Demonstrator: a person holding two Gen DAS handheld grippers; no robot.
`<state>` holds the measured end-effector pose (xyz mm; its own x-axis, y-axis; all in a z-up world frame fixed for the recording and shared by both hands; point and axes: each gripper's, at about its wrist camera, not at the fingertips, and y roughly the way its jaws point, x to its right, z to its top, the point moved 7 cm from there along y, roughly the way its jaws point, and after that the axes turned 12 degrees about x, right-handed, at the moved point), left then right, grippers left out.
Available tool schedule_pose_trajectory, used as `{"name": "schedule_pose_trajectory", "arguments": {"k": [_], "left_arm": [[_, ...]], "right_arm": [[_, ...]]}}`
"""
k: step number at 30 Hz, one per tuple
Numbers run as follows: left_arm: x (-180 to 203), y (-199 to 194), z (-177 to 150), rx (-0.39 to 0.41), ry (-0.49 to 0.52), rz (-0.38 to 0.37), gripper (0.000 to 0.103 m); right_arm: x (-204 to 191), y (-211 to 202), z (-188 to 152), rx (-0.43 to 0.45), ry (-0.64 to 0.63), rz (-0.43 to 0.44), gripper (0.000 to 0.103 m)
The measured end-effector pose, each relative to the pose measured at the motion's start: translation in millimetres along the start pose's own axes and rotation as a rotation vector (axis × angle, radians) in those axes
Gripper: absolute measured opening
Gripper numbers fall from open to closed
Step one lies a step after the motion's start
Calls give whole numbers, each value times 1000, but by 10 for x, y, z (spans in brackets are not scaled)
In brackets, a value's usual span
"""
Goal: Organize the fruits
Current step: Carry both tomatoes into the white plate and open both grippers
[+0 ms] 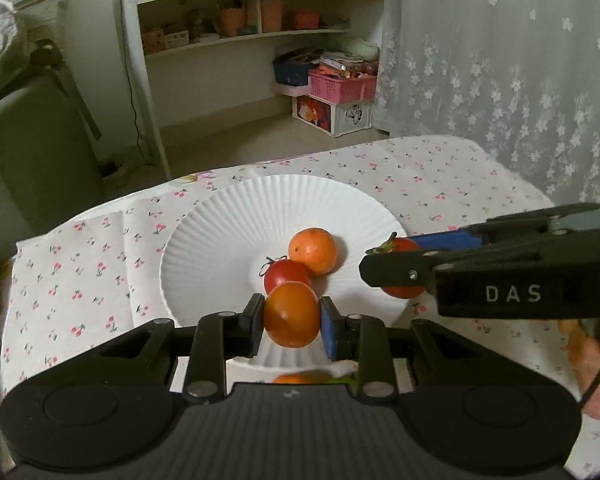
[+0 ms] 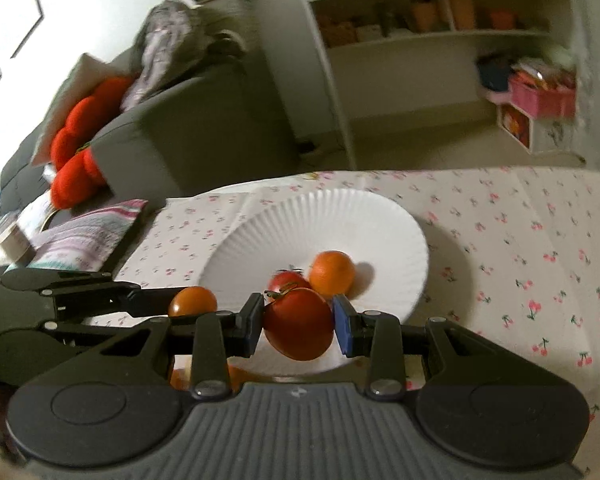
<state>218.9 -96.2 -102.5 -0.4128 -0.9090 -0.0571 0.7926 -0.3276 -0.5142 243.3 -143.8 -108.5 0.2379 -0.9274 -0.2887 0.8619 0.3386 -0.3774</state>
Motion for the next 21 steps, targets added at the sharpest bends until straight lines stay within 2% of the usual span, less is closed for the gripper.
{"name": "schedule_pose_trajectory", "arguments": {"k": [11,21], "left_arm": [[-89,249,-127,-59,-53,0,13],[-77,248,-153,-55,-60,-20,14]], "right_arm": [[54,116,-29,-15,-2,-14,33],[56,130,-66,-24,-18,-16,34]]}}
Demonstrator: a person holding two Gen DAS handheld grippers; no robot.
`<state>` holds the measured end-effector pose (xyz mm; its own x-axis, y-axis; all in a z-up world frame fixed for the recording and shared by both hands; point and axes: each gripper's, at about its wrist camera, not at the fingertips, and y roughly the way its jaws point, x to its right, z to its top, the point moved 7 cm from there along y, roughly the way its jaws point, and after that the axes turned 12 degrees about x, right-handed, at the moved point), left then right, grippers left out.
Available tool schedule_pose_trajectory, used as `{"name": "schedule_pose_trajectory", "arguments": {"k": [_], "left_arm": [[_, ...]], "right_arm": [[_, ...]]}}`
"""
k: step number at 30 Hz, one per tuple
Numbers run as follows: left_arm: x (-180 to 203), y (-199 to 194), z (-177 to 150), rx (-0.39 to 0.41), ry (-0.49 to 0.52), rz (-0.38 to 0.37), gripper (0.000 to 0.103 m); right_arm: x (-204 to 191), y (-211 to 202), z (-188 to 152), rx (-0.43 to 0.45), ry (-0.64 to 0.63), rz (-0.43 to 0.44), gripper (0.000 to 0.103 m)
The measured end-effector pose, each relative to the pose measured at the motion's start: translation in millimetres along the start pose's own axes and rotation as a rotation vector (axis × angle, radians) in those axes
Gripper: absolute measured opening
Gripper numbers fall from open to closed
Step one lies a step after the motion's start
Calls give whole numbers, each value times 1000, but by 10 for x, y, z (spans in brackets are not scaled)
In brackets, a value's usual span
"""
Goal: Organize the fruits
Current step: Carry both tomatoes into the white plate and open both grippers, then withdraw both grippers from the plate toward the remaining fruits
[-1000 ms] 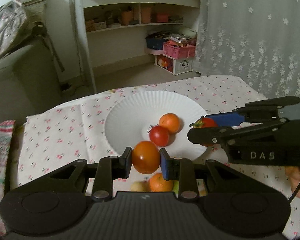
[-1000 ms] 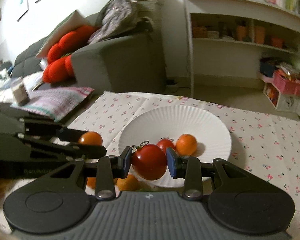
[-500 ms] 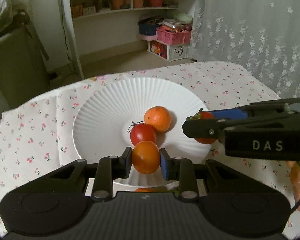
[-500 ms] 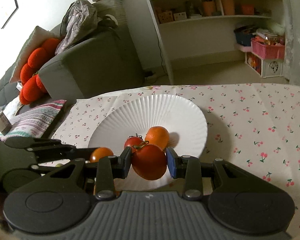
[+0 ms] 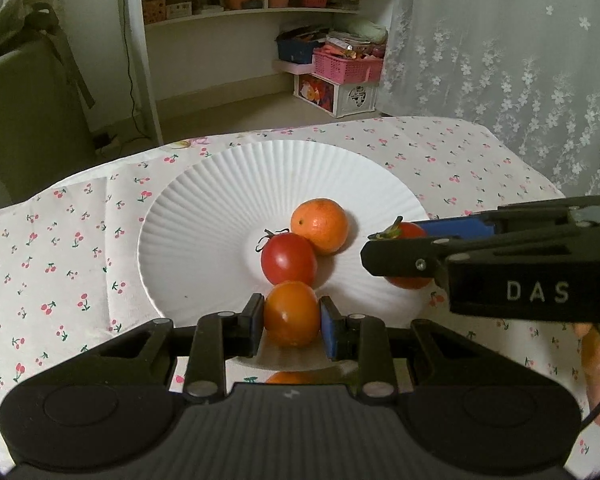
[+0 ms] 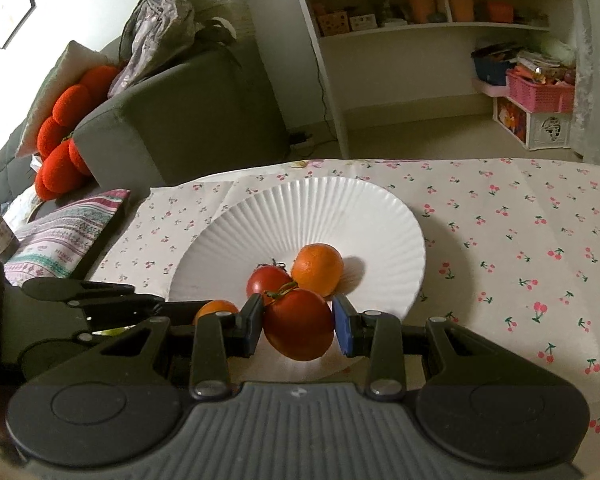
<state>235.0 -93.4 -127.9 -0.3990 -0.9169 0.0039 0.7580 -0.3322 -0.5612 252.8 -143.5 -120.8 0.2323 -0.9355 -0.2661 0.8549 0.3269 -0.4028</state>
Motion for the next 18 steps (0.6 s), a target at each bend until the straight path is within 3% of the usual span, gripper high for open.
{"name": "schedule_pose_trajectory", "arguments": {"k": [6,11,18], "left_arm": [[-6,-4,-23,3,-14,12,17],[-40,-79,16,5,-42,3,27],[-211,-303,95,19,-101,18,34]], "right_arm": [[-39,7,-48,-14,-14,7,37],[-32,-85,7,22,-26,1,37],[6,-168,-76,36,-39,-28,38]]}}
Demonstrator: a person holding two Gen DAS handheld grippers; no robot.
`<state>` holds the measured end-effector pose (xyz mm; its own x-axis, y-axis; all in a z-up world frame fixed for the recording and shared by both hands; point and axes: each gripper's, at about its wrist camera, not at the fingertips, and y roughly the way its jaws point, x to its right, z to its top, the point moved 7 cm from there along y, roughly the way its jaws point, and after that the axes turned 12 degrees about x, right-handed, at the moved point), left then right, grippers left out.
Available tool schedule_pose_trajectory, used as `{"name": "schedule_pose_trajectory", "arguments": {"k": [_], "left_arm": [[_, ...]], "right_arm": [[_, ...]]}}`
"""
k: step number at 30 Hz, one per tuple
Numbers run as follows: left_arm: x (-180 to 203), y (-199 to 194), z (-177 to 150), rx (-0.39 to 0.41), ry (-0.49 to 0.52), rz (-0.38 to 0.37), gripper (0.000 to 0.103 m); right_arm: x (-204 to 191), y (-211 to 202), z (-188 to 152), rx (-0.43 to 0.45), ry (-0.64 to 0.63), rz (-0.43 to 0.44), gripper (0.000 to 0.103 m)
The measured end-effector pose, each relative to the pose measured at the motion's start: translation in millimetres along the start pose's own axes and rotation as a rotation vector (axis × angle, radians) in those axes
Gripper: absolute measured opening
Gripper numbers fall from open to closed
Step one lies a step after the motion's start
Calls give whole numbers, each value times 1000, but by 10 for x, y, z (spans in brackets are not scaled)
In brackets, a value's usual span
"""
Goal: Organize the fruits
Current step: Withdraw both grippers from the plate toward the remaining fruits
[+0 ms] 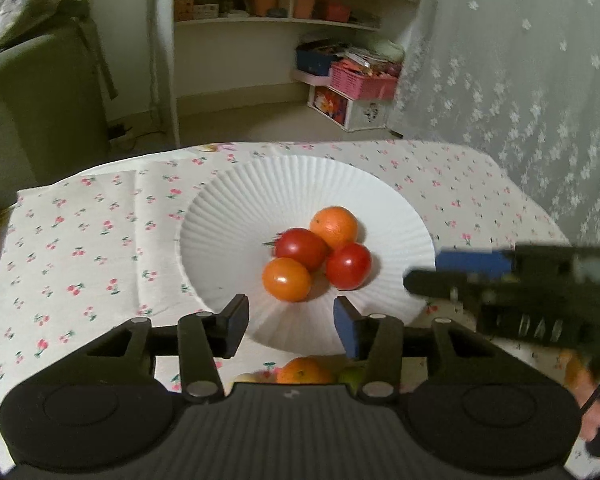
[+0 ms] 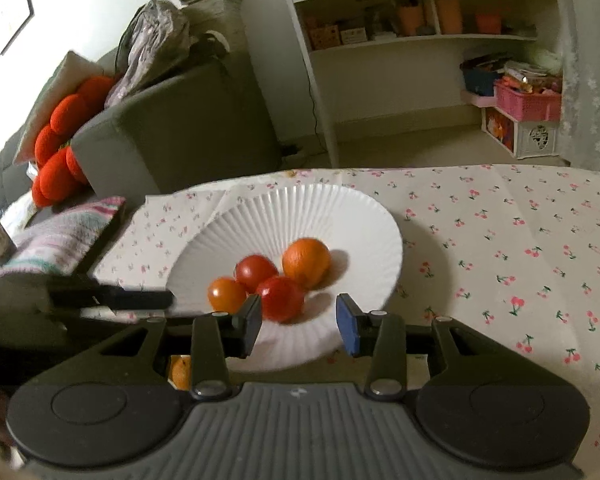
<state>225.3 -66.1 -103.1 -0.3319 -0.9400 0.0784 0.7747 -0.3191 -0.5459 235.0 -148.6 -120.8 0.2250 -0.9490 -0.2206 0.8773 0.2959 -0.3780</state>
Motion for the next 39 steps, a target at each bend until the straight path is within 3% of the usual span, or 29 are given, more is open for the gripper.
{"name": "schedule_pose_trajectory", "arguments": {"k": [5,8,11,13,17,21,23,28,32,39], "left_arm": [[-80,-238,45,25,-5,29,40],[-104,-303,-47,-2,5,78,48],[-96,-364,-212,-46,-10,92,48],[-96,-404,-277,-59,-11,94,49],[-148,-519,-387,-79,14,166,53],[-141,-668,-508,-106,-64,155,59],[-142,-740,-524,-97,-70,147,69],[-139,-933,-480,-40,17,209,73],[-215,-1041,-463,-18,-49,198,85],[-455,-1085,-570,-47,-136,206,87]], "right_arm": [[-188,-93,-97,-16,-54,49,39],[-329,-163,-98,-13,-103,83,53],[-451,-215,-127,-14,-147,111,54],[-497,-232,-160,-24,-154,127,62],[-584,-284,-259,-46,-192,152,67],[-646,-340,-323,-83,-230,154,74],[-707,-414,-333,-86,-252,169,74],[-822,-574,-292,-38,-312,199,81],[-800,-597,-256,-32,-299,200,83],[-661,-557,-273,-43,-242,160,85]]}}
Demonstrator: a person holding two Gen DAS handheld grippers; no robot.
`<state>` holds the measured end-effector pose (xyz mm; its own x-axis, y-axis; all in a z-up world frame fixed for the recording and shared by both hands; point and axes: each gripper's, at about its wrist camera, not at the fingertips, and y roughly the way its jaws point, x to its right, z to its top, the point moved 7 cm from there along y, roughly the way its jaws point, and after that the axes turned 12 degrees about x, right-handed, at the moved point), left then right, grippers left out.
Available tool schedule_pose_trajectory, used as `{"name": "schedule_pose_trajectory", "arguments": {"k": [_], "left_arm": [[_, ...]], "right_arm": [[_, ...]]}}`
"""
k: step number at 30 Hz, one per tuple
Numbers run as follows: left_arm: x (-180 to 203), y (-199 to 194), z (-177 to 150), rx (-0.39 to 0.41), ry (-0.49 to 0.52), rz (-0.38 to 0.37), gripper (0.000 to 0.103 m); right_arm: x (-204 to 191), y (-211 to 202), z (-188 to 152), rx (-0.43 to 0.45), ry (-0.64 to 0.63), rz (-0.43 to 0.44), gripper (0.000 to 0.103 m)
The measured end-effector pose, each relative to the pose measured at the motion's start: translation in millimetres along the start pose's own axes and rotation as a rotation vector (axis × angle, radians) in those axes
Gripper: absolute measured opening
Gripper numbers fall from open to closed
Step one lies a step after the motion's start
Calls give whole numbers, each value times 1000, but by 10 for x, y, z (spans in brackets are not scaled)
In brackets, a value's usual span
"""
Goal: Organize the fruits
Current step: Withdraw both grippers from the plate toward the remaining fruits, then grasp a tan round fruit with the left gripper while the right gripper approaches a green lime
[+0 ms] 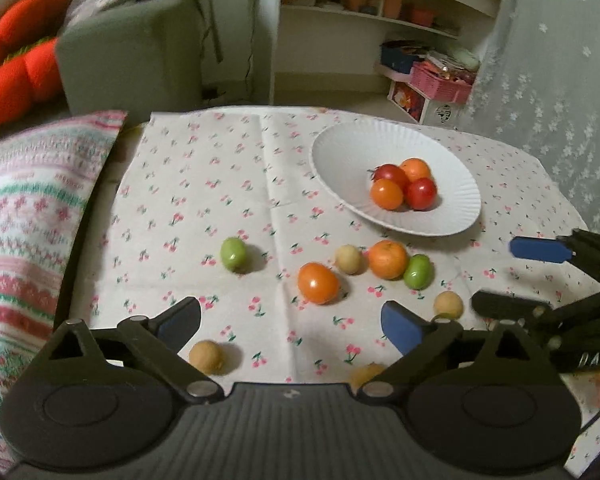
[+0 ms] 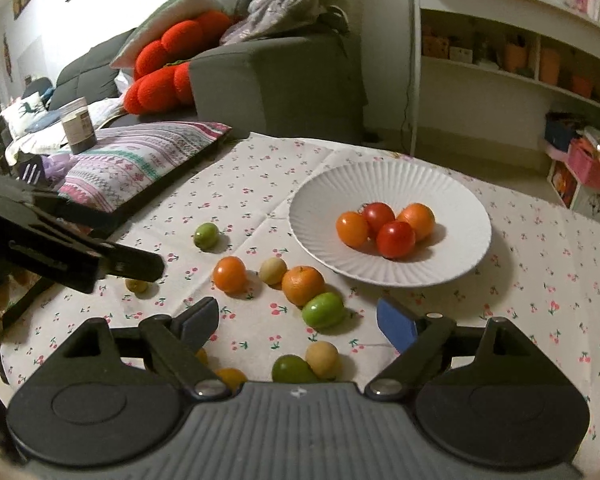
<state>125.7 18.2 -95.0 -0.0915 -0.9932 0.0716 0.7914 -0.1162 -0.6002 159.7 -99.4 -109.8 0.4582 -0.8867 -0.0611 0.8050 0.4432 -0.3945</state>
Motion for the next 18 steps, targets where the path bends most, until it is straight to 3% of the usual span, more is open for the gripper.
{"name": "schedule_pose_trajectory", "arguments": {"k": [6,9,15,18], "left_arm": [[-239,42,-76,-49,-149,-43,88],[-288,24,-83,-48,-159,-47,88],[-417,46,-84,-32,-189,-17,88],[-460,84,-117,-45,-182,0,87]], "right_arm": [[322,29,-37,-1,107,-127,89],[346,65,-79,-22,143,-112,88],[109,120,-161,-54,50,-54,74],[46,171,-198,-69,25,-44,72]]}}
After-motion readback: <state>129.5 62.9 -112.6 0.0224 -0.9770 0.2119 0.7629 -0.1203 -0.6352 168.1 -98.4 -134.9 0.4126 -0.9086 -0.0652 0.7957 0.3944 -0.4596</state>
